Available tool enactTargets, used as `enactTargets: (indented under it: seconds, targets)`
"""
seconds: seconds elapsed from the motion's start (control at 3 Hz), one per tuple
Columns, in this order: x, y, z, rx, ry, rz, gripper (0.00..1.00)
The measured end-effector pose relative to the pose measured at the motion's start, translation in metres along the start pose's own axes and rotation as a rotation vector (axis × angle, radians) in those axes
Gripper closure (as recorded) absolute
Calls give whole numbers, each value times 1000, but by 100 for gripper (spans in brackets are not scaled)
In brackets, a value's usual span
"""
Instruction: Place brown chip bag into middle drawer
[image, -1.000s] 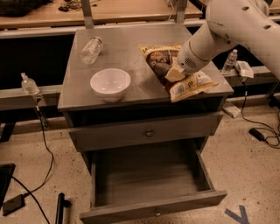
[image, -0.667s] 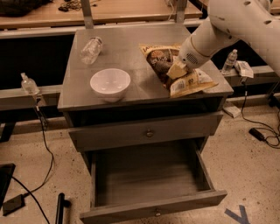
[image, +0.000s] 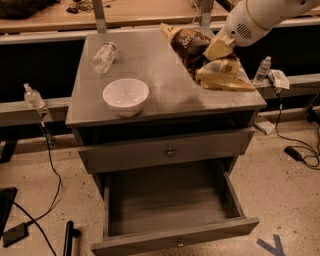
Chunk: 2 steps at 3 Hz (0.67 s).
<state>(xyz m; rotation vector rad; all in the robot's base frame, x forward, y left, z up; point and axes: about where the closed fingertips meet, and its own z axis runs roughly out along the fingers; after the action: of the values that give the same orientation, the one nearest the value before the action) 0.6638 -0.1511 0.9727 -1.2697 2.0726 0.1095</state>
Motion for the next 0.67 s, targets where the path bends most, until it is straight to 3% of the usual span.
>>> enactTargets:
  seconds: [0.33,0.67]
  targets:
    - [-15,9,-44,40,-70,-25,100]
    - [-6,53,-64,20,-96,-56,100]
